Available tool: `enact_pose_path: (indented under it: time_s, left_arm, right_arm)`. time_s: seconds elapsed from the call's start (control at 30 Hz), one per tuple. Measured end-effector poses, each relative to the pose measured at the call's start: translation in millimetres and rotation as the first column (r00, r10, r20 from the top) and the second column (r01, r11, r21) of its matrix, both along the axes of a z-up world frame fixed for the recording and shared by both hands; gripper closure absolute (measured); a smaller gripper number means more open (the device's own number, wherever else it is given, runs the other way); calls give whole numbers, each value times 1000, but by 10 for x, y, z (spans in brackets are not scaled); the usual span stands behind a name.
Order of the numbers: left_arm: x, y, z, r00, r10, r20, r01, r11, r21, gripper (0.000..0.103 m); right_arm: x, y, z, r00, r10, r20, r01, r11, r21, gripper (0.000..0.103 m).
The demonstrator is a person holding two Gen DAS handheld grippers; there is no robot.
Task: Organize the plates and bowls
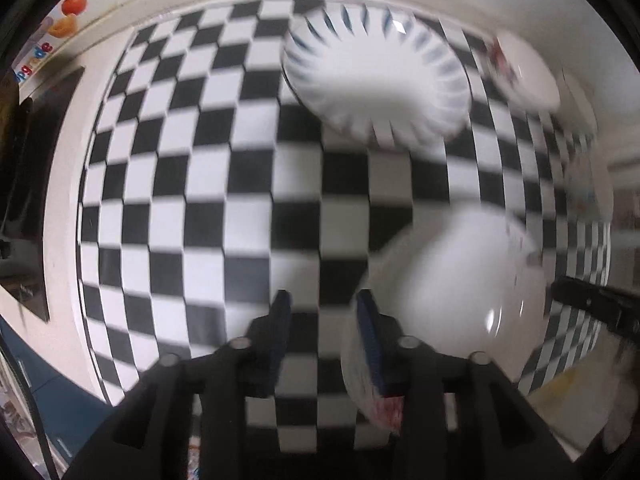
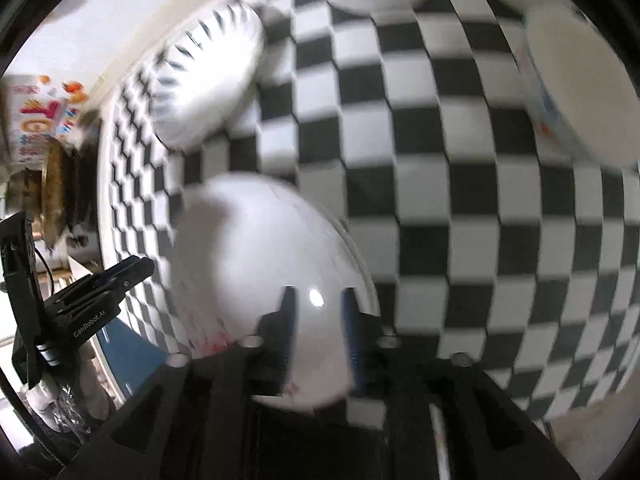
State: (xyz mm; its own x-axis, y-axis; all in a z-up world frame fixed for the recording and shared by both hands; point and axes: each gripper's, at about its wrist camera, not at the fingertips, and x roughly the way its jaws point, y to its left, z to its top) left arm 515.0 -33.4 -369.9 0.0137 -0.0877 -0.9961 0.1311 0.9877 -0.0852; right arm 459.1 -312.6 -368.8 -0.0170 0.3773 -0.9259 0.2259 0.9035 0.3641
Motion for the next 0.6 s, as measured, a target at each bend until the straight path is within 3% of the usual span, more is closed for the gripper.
enact_pose_path:
  time_s: [0.03, 0.1, 0.3, 0.6]
  left_arm:
    - [129, 44, 1, 1000, 21, 0, -21, 1000, -12, 67]
    - [337, 98, -6, 999, 47, 1, -47, 999, -26, 67]
    - [999, 162, -38, 996, 82, 45, -81, 997, -18, 67]
    - [1752, 105, -327, 999, 36, 28, -36, 999, -3, 68]
  right_arm:
    - [68, 5, 25, 1000, -13, 27, 13, 1000, 8, 41]
    - [245, 48, 80, 994, -42, 105, 38, 998, 42, 33]
    - [827, 220, -20, 989, -47, 140, 42, 998, 42, 33]
    - [1473, 333, -407, 992, -103, 78, 103, 995, 12, 34]
